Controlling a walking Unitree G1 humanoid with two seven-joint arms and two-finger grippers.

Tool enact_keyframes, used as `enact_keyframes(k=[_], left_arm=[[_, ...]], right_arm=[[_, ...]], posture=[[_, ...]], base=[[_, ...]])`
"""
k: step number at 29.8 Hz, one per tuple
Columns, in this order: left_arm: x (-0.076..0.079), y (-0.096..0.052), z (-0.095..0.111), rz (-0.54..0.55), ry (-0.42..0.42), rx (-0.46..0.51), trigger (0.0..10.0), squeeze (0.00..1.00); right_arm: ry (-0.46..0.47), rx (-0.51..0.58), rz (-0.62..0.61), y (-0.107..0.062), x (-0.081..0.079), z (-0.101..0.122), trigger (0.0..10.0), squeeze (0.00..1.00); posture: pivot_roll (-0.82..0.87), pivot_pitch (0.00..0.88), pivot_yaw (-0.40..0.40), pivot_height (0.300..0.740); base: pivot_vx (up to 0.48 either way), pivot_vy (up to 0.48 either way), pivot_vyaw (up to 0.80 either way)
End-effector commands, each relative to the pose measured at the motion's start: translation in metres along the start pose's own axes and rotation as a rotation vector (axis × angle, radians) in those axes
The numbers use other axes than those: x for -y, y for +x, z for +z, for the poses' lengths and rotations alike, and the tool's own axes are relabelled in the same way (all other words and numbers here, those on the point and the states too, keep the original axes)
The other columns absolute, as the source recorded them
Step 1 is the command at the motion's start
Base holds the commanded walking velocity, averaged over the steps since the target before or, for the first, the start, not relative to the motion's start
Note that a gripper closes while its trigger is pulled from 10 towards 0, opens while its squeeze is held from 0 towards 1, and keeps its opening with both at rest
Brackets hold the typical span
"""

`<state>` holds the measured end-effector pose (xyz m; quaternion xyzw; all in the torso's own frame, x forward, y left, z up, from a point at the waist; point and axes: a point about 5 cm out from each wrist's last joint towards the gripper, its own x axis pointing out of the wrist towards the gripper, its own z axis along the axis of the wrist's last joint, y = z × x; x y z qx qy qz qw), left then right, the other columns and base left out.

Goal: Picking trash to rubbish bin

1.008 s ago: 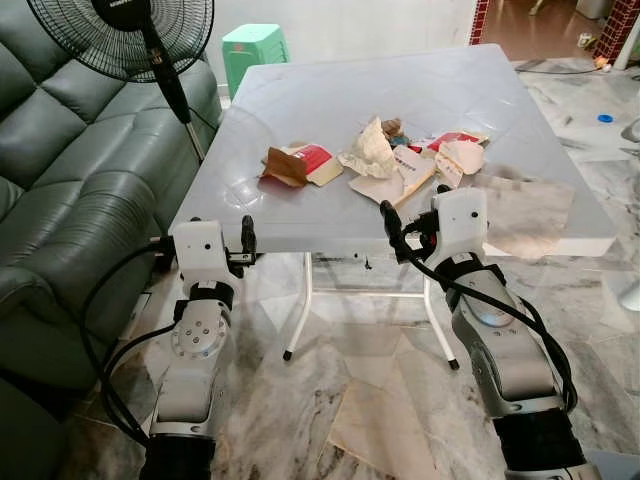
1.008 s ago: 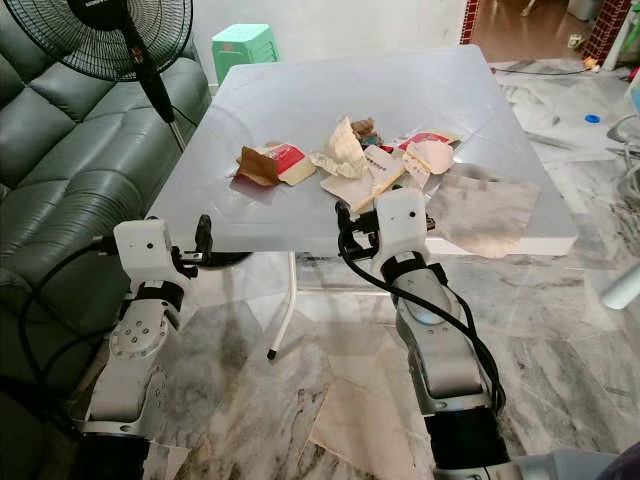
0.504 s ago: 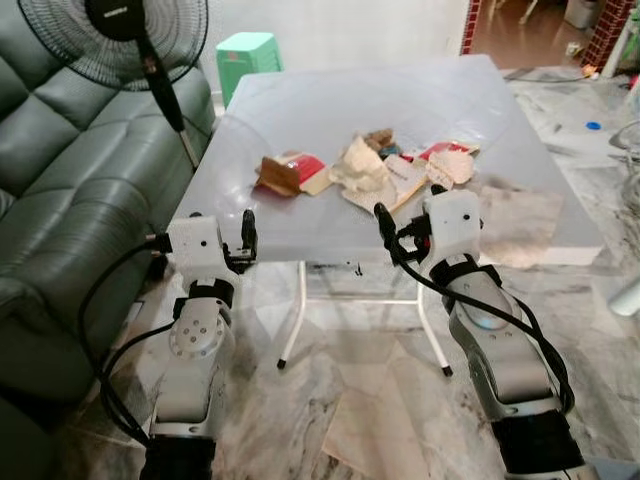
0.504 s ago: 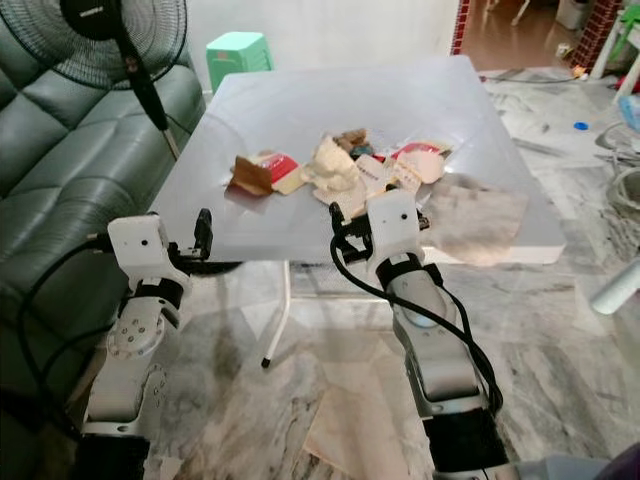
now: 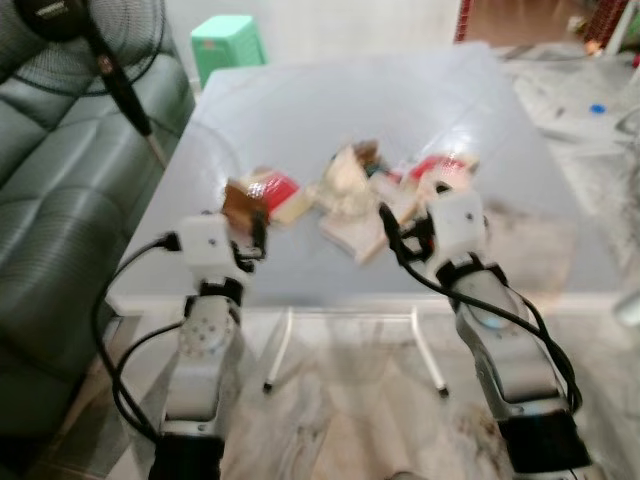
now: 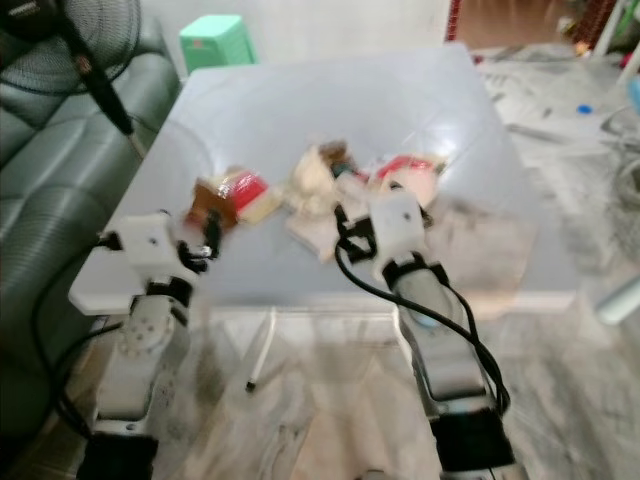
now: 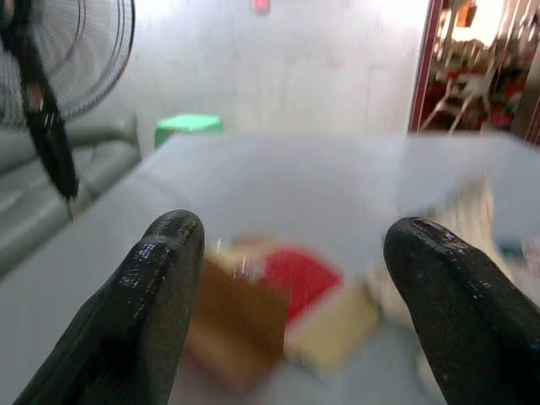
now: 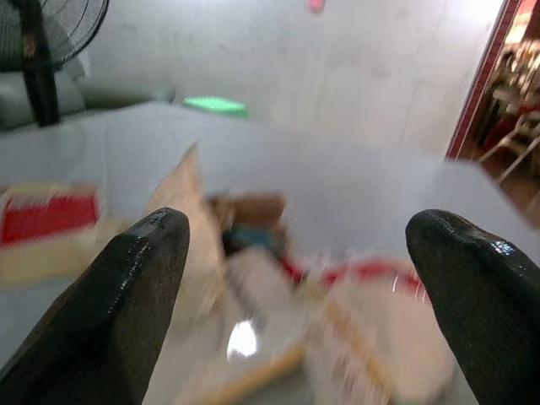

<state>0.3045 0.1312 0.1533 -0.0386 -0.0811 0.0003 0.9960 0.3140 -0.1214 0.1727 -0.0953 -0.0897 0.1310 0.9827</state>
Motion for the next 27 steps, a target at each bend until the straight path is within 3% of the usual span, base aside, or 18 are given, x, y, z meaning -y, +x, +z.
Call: enact_keyframes(k=[1, 8, 12, 19, 21, 26, 27], left_arm=[[-0.012, -0.001, -0.002, 0.038, 0.026, -0.010, 10.0, 0.00], [-0.016, -0.001, -0.006, 0.102, 0.045, -0.039, 10.0, 0.00], [-0.026, 0.001, -0.006, 0.186, 0.083, -0.053, 10.0, 0.00], [-0.034, 0.000, -0.019, 0.241, 0.000, -0.150, 10.0, 0.00], [-0.039, -0.002, -0.027, 0.287, -0.045, -0.212, 10.0, 0.00], [-0.043, -0.004, -0.034, 0.317, -0.069, -0.265, 10.0, 0.00], [-0.041, -0.005, -0.040, 0.306, -0.091, -0.304, 10.0, 0.00]], right_arm=[[0.011, 0.035, 0.030, 0.003, -0.010, 0.008, 10.0, 1.00], [0.012, 0.038, 0.035, 0.003, -0.011, 0.008, 10.0, 1.00], [0.012, 0.039, 0.034, 0.002, -0.011, 0.008, 10.0, 1.00], [0.024, 0.040, 0.049, 0.002, -0.012, 0.009, 10.0, 1.00], [0.047, 0.053, 0.125, 0.001, -0.017, 0.011, 10.0, 1.00], [0.096, 0.019, 0.278, -0.002, -0.026, 0.011, 10.0, 0.98], [0.090, -0.008, 0.328, -0.006, -0.027, 0.007, 10.0, 0.73]], posture=[[-0.04, 0.041, 0.073, 0.740], [-0.04, 0.041, 0.074, 0.740], [-0.04, 0.041, 0.077, 0.740], [-0.04, 0.042, 0.077, 0.740], [-0.04, 0.042, 0.077, 0.740], [-0.04, 0.042, 0.077, 0.740], [-0.04, 0.041, 0.078, 0.740]], base=[[0.240, 0.000, 0.00], [0.000, 0.000, 0.00], [0.000, 0.000, 0.00], [0.000, 0.000, 0.00], [0.000, 0.000, 0.00], [0.000, 0.000, 0.00], [0.000, 0.000, 0.00]])
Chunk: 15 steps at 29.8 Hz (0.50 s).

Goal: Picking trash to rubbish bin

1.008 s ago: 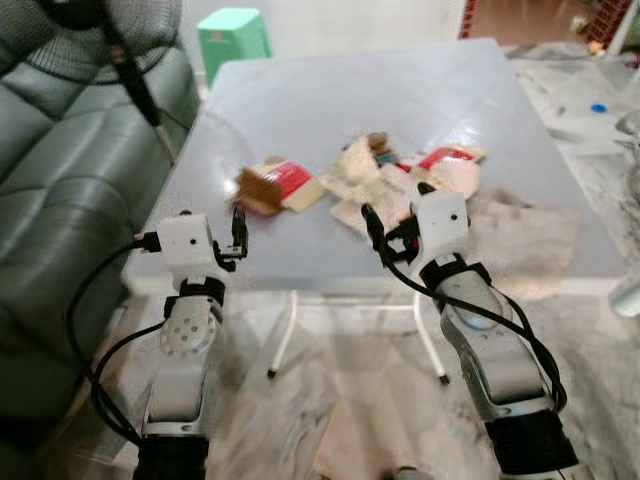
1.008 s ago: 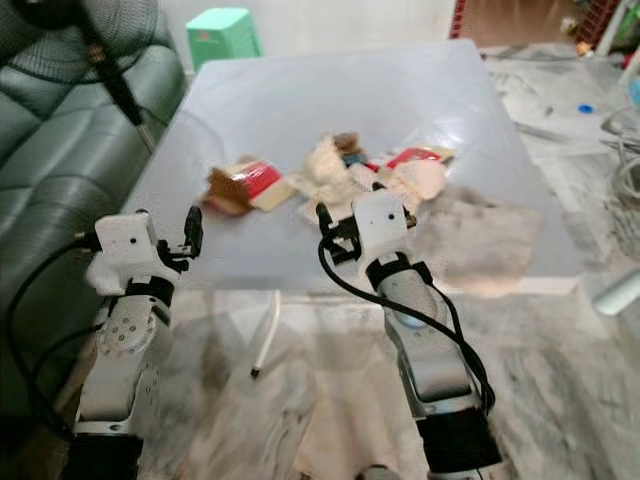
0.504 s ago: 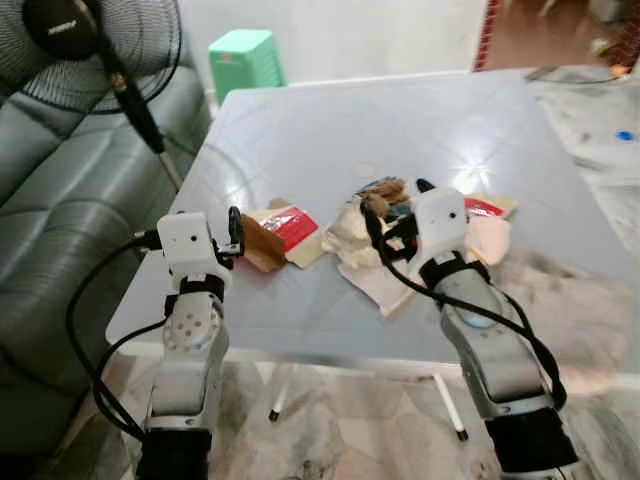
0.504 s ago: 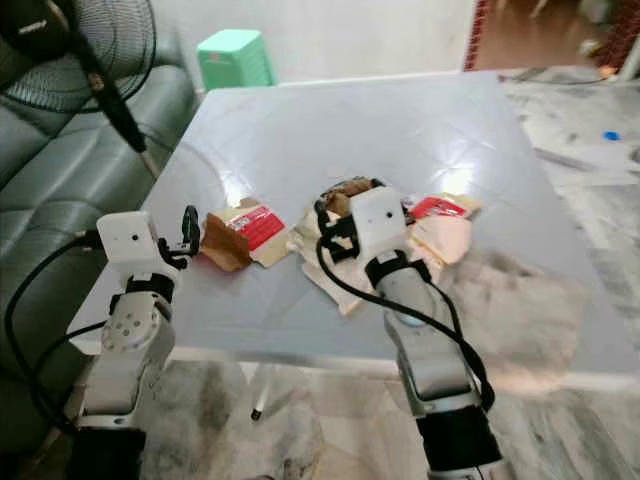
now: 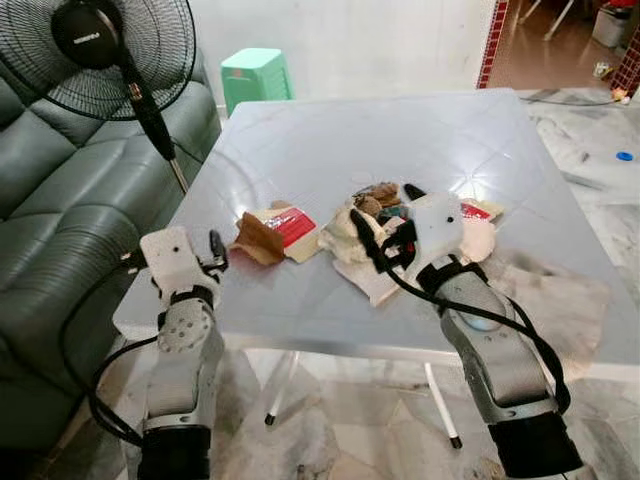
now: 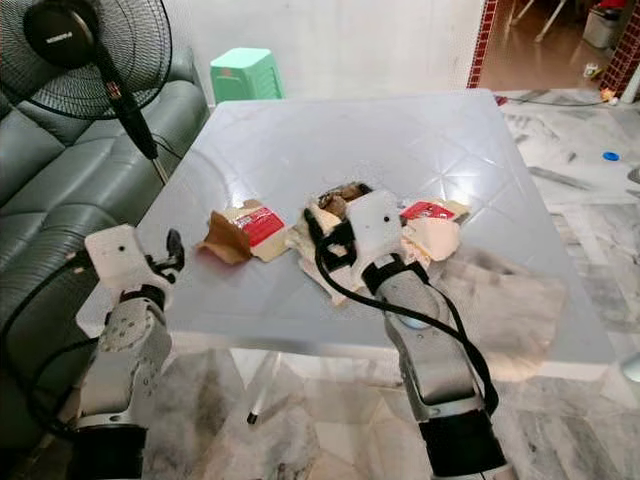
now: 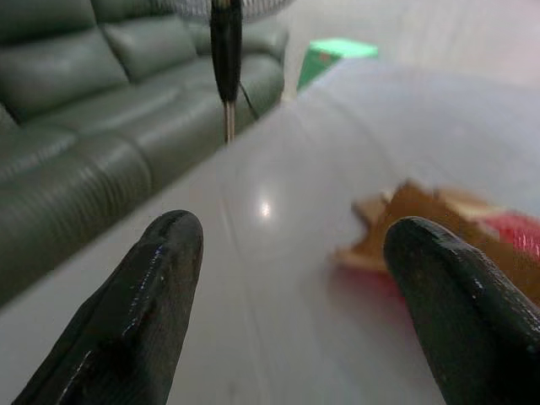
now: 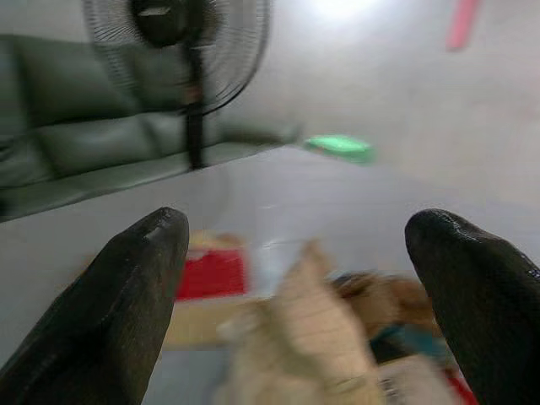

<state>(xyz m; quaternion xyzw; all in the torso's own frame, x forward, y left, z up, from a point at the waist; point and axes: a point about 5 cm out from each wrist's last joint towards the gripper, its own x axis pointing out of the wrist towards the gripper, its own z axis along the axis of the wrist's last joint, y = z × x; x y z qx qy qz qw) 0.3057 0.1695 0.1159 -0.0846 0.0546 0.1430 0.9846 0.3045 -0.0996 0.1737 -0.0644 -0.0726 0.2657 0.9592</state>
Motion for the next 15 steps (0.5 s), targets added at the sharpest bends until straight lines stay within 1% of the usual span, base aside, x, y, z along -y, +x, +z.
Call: enact_keyframes(k=[1, 3, 4, 5, 7, 9, 11, 12, 13, 15], left_arm=[[0.000, 0.001, -0.007, -0.005, -0.025, -0.059, 10.0, 0.00], [0.002, 0.002, -0.011, -0.009, -0.058, -0.092, 10.0, 0.00], [0.005, 0.003, -0.013, -0.036, -0.074, -0.103, 10.0, 0.00], [0.005, 0.003, -0.013, -0.036, -0.074, -0.103, 10.0, 0.00], [0.011, 0.006, -0.013, -0.080, -0.102, -0.112, 10.0, 0.00], [0.014, 0.008, -0.014, -0.098, -0.116, -0.119, 10.0, 0.00], [0.017, 0.010, -0.014, -0.107, -0.143, -0.128, 10.0, 0.00], [0.019, 0.014, -0.014, -0.114, -0.173, -0.142, 10.0, 0.00], [0.019, 0.016, -0.015, -0.115, -0.187, -0.150, 10.0, 0.00], [0.019, 0.018, -0.015, -0.118, -0.193, -0.159, 10.0, 0.00]], right_arm=[[-0.002, -0.016, 0.065, -0.003, -0.005, 0.000, 10.0, 0.69], [-0.008, -0.023, 0.085, -0.005, -0.004, -0.001, 10.0, 0.65], [-0.009, -0.025, 0.089, -0.006, -0.004, -0.001, 10.0, 0.63], [-0.009, -0.025, 0.089, -0.006, -0.004, -0.001, 10.0, 0.63], [-0.007, -0.024, 0.100, -0.008, -0.004, 0.001, 10.0, 0.63], [0.003, -0.022, 0.117, -0.009, -0.006, 0.003, 10.0, 0.63], [0.013, -0.023, 0.155, -0.010, -0.009, 0.005, 10.0, 0.63], [0.006, -0.021, 0.223, -0.012, -0.015, 0.009, 10.0, 0.63], [0.000, -0.025, 0.266, -0.014, -0.019, 0.010, 10.0, 0.63], [0.012, -0.037, 0.304, -0.016, -0.022, 0.010, 10.0, 0.63]], posture=[[-0.04, 0.041, 0.078, 0.740], [-0.04, 0.041, 0.078, 0.740], [-0.05, 0.041, 0.075, 0.740], [-0.05, 0.041, 0.075, 0.740], [-0.06, 0.040, 0.075, 0.740], [-0.06, 0.039, 0.076, 0.740], [-0.06, 0.039, 0.076, 0.740], [-0.07, 0.037, 0.080, 0.740], [-0.07, 0.036, 0.082, 0.740], [-0.08, 0.036, 0.085, 0.740]], base=[[0.000, 0.000, 0.00], [0.000, 0.000, 0.00], [0.000, 0.000, 0.00], [0.000, 0.000, 0.00], [0.000, 0.000, 0.00], [0.000, 0.000, 0.00], [0.000, 0.000, 0.00], [0.000, 0.000, 0.00], [0.000, 0.000, 0.00], [0.000, 0.000, 0.00]])
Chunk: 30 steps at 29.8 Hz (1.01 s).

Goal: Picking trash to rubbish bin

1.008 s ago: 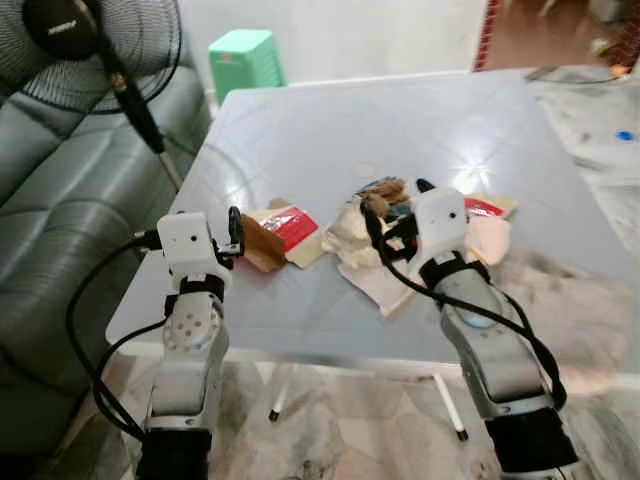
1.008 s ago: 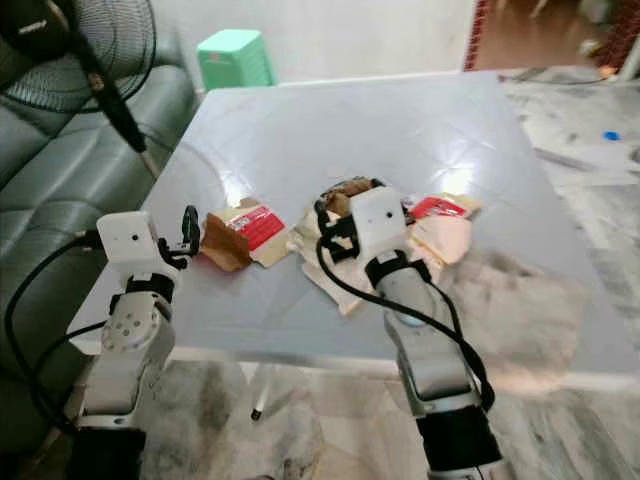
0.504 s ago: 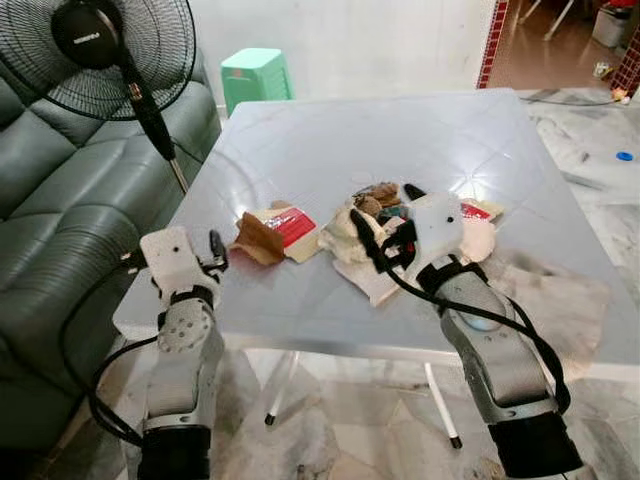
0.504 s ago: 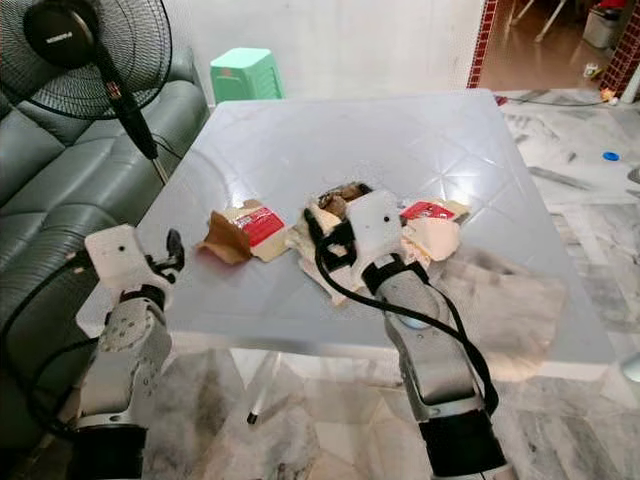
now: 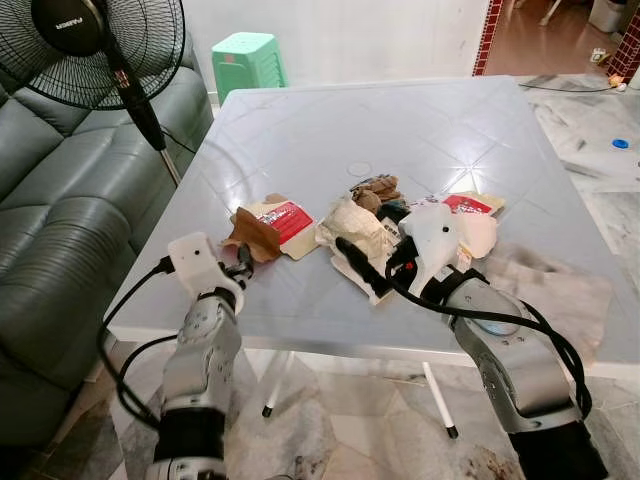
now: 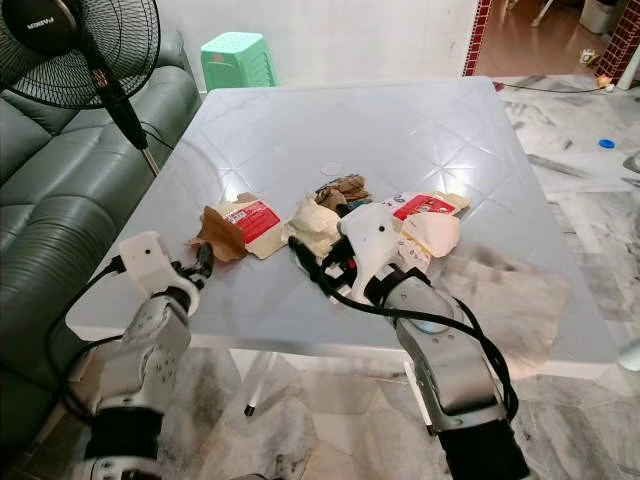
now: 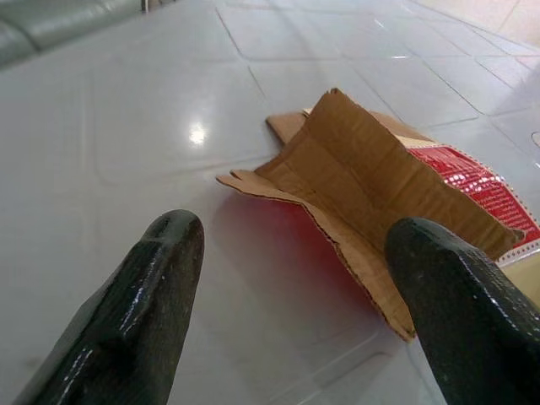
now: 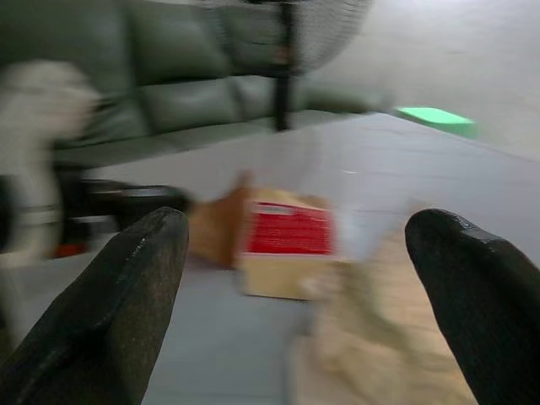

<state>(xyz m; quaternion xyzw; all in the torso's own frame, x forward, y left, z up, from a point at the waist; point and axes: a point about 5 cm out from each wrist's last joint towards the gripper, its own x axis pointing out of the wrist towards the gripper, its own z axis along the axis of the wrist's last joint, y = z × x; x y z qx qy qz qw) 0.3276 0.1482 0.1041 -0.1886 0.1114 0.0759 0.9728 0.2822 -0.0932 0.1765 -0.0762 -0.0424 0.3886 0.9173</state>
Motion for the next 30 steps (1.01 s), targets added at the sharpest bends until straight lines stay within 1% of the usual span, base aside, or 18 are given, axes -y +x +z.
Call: enact_keyframes(k=[1, 2, 4, 7, 8, 10, 11, 14, 16, 17, 21, 25, 30], left_arm=[[-0.006, 0.003, 0.000, 0.009, -0.021, -0.007, 10.0, 0.00], [-0.006, 0.003, 0.000, 0.009, -0.024, -0.007, 10.0, 0.00], [-0.007, 0.006, -0.003, 0.011, -0.048, -0.033, 10.0, 0.00], [-0.006, 0.010, -0.005, 0.011, -0.108, -0.055, 10.0, 0.00], [-0.006, 0.010, -0.005, 0.011, -0.108, -0.055, 10.0, 0.00], [-0.004, 0.011, -0.010, 0.002, -0.147, -0.072, 10.0, 0.00], [-0.003, 0.010, -0.011, 0.000, -0.155, -0.076, 10.0, 0.00], [0.007, 0.008, -0.014, -0.054, -0.164, -0.062, 10.0, 0.00], [0.009, 0.008, -0.013, -0.066, -0.163, -0.051, 10.0, 0.00], [0.012, 0.009, -0.013, -0.077, -0.187, -0.052, 10.0, 0.00], [0.017, 0.009, -0.010, -0.111, -0.206, -0.026, 10.0, 0.00], [0.015, 0.011, -0.012, -0.095, -0.210, -0.027, 10.0, 0.00], [0.007, 0.017, -0.016, -0.057, -0.221, -0.047, 10.0, 0.00]], right_arm=[[0.036, -0.005, 0.070, 0.000, -0.008, 0.003, 10.0, 0.62], [0.044, -0.007, 0.075, 0.000, -0.009, 0.003, 10.0, 0.62], [0.040, -0.009, 0.095, -0.001, -0.011, 0.004, 10.0, 0.57], [0.055, -0.010, 0.108, -0.002, -0.013, 0.007, 10.0, 0.56], [0.055, -0.010, 0.108, -0.002, -0.013, 0.007, 10.0, 0.56], [0.109, 0.013, 0.121, 0.000, -0.016, 0.013, 10.0, 0.56], [0.117, 0.017, 0.125, 0.000, -0.016, 0.014, 10.0, 0.56], [0.106, 0.021, 0.139, 0.002, -0.017, 0.018, 10.0, 0.56], [0.106, 0.020, 0.140, 0.002, -0.017, 0.018, 10.0, 0.56], [0.119, 0.024, 0.133, 0.003, -0.017, 0.019, 10.0, 0.56], [0.131, 0.034, 0.136, 0.005, -0.019, 0.023, 10.0, 0.53], [0.119, 0.024, 0.144, 0.005, -0.022, 0.022, 10.0, 0.52], [0.119, 0.019, 0.149, 0.004, -0.023, 0.023, 10.0, 0.50]], posture=[[-0.08, 0.037, 0.087, 0.740], [-0.08, 0.037, 0.087, 0.740], [-0.09, 0.040, 0.088, 0.740], [-0.09, 0.042, 0.085, 0.740], [-0.09, 0.042, 0.085, 0.740], [-0.09, 0.044, 0.084, 0.740], [-0.09, 0.046, 0.084, 0.740], [-0.09, 0.045, 0.085, 0.740], [-0.08, 0.045, 0.085, 0.740], [-0.08, 0.044, 0.084, 0.740], [-0.09, 0.049, 0.086, 0.740], [-0.09, 0.052, 0.084, 0.740], [-0.10, 0.056, 0.081, 0.740]], base=[[0.000, 0.000, 0.00], [0.000, 0.000, 0.00], [0.000, 0.000, 0.00], [0.000, 0.000, 0.00], [0.000, 0.000, 0.00], [0.000, 0.000, 0.00], [0.000, 0.000, 0.00], [0.000, 0.000, 0.00], [0.000, 0.000, 0.00], [0.000, 0.000, 0.00], [0.000, 0.000, 0.00], [0.000, 0.000, 0.00], [0.000, 0.000, 0.00]])
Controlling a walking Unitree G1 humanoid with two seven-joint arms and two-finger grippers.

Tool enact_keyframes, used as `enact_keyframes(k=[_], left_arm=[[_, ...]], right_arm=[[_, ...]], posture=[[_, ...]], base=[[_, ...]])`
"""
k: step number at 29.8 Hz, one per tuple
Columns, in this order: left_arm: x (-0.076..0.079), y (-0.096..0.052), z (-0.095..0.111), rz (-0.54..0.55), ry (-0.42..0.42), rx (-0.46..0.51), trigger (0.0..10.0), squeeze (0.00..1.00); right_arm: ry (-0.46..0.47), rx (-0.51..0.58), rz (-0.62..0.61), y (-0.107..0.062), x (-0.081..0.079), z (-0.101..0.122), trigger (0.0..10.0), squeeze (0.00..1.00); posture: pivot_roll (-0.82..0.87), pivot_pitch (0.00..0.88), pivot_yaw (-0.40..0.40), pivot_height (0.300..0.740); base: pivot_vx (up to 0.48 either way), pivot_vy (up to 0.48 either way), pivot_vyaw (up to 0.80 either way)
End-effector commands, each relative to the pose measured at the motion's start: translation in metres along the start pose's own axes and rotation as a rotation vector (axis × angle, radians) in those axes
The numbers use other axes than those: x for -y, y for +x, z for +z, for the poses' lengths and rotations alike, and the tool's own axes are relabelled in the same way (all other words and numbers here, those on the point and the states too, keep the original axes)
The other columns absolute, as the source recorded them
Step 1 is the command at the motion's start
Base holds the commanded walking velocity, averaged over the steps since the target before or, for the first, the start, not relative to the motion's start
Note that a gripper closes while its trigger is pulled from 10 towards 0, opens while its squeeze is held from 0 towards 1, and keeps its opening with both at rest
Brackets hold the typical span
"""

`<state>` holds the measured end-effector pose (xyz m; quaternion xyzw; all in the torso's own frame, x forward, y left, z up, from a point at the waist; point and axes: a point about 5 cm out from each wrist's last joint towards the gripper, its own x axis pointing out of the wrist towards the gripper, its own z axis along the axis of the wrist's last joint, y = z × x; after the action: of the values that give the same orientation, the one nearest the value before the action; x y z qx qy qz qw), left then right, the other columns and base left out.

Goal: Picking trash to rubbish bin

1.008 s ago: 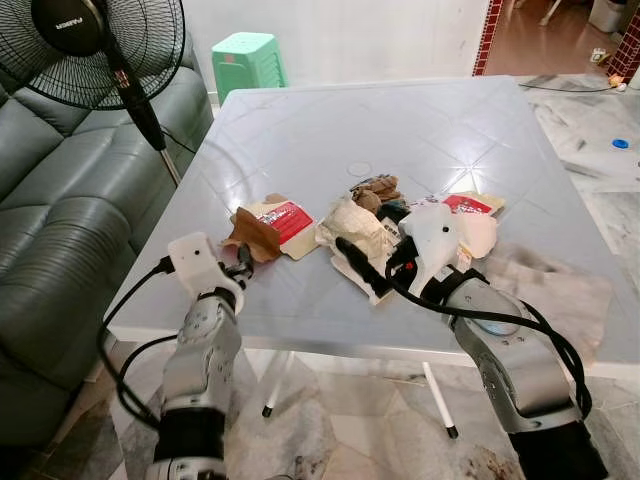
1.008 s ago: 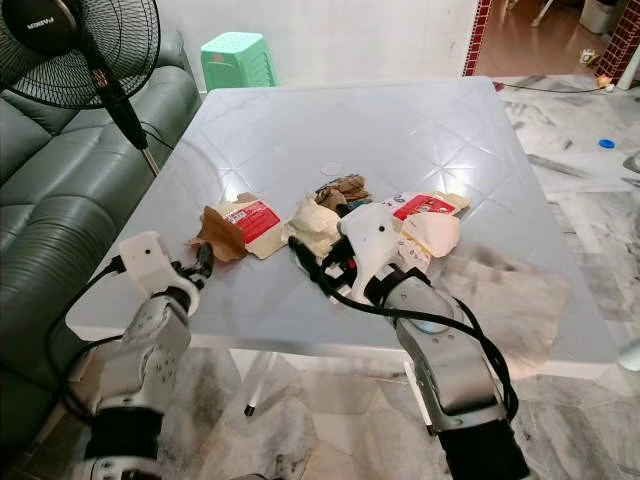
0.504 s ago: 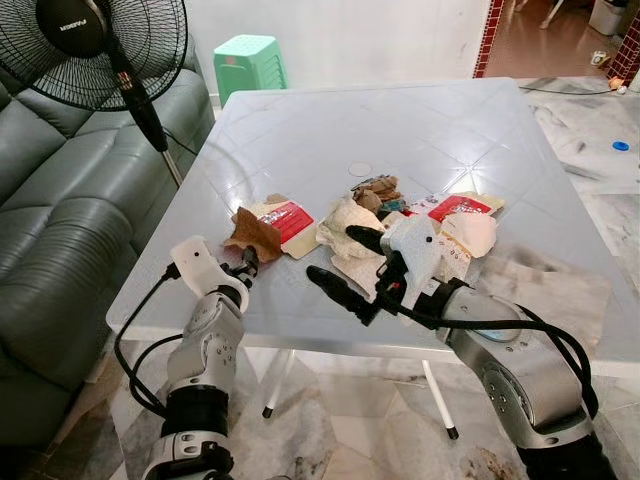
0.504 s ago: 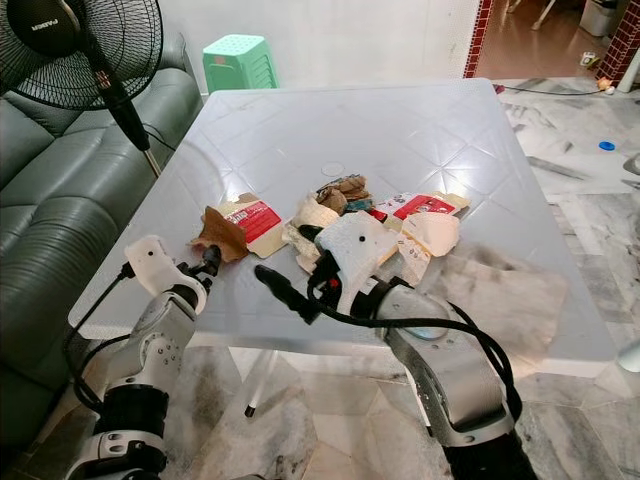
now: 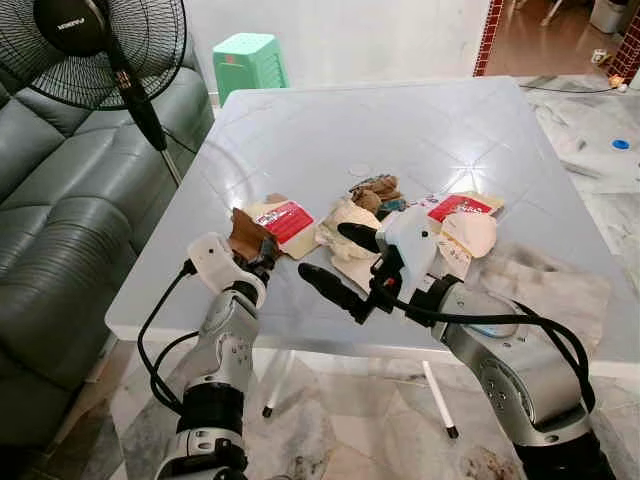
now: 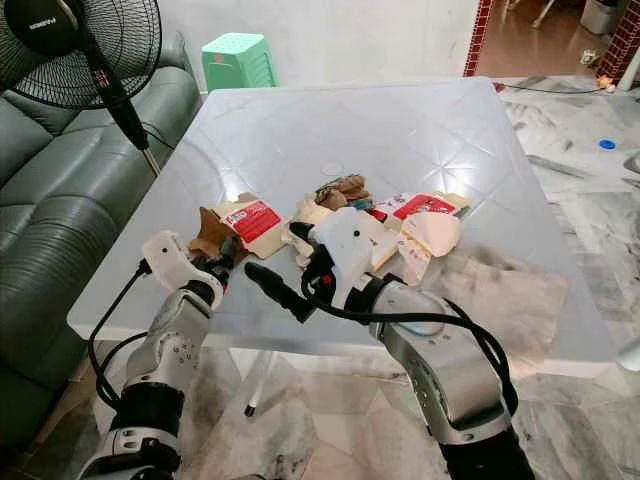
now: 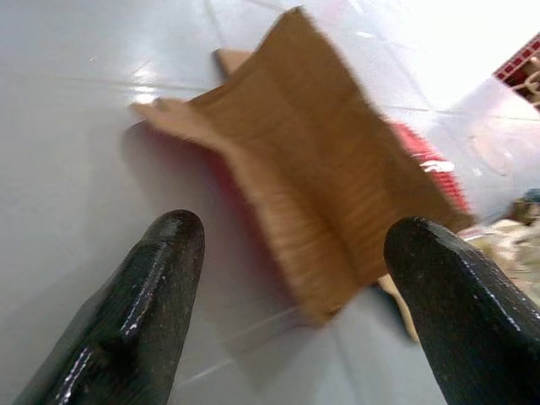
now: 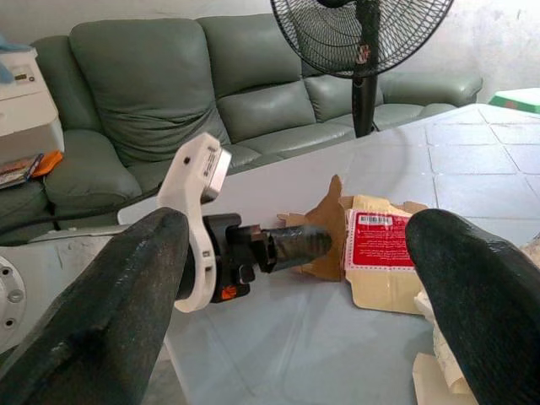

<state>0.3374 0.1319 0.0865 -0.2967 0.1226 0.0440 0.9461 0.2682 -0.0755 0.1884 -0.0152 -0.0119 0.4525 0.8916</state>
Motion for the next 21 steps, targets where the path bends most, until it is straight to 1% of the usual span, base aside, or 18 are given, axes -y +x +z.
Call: enact_keyframes(k=[1, 2, 3, 4, 5, 6, 7, 8, 9, 14, 15, 16, 17, 18, 19, 20, 21], left_arm=[[-0.006, 0.006, 0.004, 0.029, -0.018, 0.004, 10.0, 0.00], [-0.006, 0.006, 0.004, 0.029, -0.018, 0.004, 10.0, 0.00], [-0.008, 0.008, 0.003, 0.033, -0.032, 0.000, 9.0, 0.00], [-0.009, 0.009, 0.003, 0.030, -0.035, 0.002, 7.3, 0.00], [-0.009, 0.010, 0.003, 0.030, -0.041, 0.005, 4.2, 0.00], [-0.010, 0.010, 0.003, 0.031, -0.047, 0.006, 4.2, 0.00], [-0.009, 0.011, 0.004, 0.020, -0.044, 0.013, 0.5, 0.00], [-0.008, 0.011, 0.004, 0.015, -0.039, 0.015, 0.5, 0.00], [-0.007, 0.012, 0.004, 0.004, -0.036, 0.018, 0.0, 0.00], [-0.001, 0.015, 0.007, -0.026, -0.069, 0.031, 0.0, 0.00], [0.000, 0.016, 0.006, -0.038, -0.077, 0.032, 0.7, 0.00], [0.000, 0.017, 0.006, -0.041, -0.079, 0.031, 0.7, 0.00], [0.001, 0.017, 0.005, -0.045, -0.079, 0.031, 3.3, 0.00], [0.002, 0.018, 0.004, -0.052, -0.081, 0.032, 4.0, 0.00], [0.002, 0.018, 0.004, -0.058, -0.093, 0.033, 3.0, 0.00], [0.003, 0.018, 0.004, -0.062, -0.102, 0.035, 0.9, 0.00], [0.003, 0.018, 0.003, -0.072, -0.118, 0.035, 0.9, 0.00]], right_arm=[[-0.019, 0.012, 0.013, 0.001, -0.004, 0.007, 10.0, 0.50], [-0.019, 0.012, 0.013, 0.001, -0.004, 0.007, 10.0, 0.50], [-0.020, 0.009, 0.013, 0.001, -0.004, 0.007, 10.0, 0.49], [-0.021, 0.008, 0.014, 0.001, -0.005, 0.007, 10.0, 0.49], [-0.021, 0.008, 0.013, 0.001, -0.005, 0.006, 10.0, 0.49], [-0.021, 0.008, 0.012, 0.001, -0.005, 0.006, 10.0, 0.49], [-0.020, 0.007, 0.008, 0.001, -0.005, 0.006, 10.0, 0.49], [-0.019, 0.007, 0.007, 0.001, -0.005, 0.006, 10.0, 0.49], [-0.019, 0.005, 0.001, 0.001, -0.005, 0.005, 10.0, 0.48], [-0.018, 0.002, -0.002, 0.001, -0.006, 0.004, 10.0, 0.45], [-0.021, -0.001, -0.003, 0.002, -0.007, 0.003, 10.0, 0.44], [-0.023, -0.003, -0.004, 0.002, -0.007, 0.003, 10.0, 0.44], [-0.024, -0.003, -0.004, 0.002, -0.007, 0.003, 10.0, 0.45], [-0.024, -0.003, -0.005, 0.002, -0.007, 0.003, 10.0, 0.44], [-0.024, -0.003, -0.005, 0.002, -0.008, 0.003, 10.0, 0.44], [-0.024, -0.003, -0.005, 0.002, -0.008, 0.003, 10.0, 0.44], [-0.026, -0.003, -0.004, 0.002, -0.008, 0.003, 10.0, 0.44]], posture=[[-0.10, 0.056, 0.081, 0.740], [-0.10, 0.056, 0.081, 0.740], [-0.10, 0.055, 0.082, 0.740], [-0.10, 0.055, 0.082, 0.740], [-0.10, 0.055, 0.082, 0.740], [-0.10, 0.055, 0.082, 0.740], [-0.10, 0.055, 0.082, 0.740], [-0.10, 0.055, 0.082, 0.740], [-0.10, 0.055, 0.082, 0.740], [-0.10, 0.055, 0.082, 0.740], [-0.10, 0.055, 0.082, 0.740], [-0.10, 0.055, 0.082, 0.740], [-0.10, 0.055, 0.082, 0.740], [-0.11, 0.056, 0.081, 0.740], [-0.11, 0.056, 0.081, 0.740], [-0.11, 0.056, 0.081, 0.740], [-0.11, 0.056, 0.081, 0.740]], base=[[0.000, 0.000, 0.00], [0.000, 0.000, 0.00], [0.000, 0.000, 0.00], [0.000, 0.000, 0.00], [0.000, 0.000, 0.00], [0.000, 0.000, 0.00], [0.000, 0.000, 0.00], [0.000, 0.000, 0.00], [0.000, 0.000, 0.00], [0.000, 0.000, 0.00], [0.000, 0.000, 0.00], [0.000, 0.000, 0.00], [0.000, 0.000, 0.00], [0.000, 0.000, 0.00], [0.000, 0.000, 0.00], [0.000, 0.000, 0.00], [0.000, 0.000, 0.00]])
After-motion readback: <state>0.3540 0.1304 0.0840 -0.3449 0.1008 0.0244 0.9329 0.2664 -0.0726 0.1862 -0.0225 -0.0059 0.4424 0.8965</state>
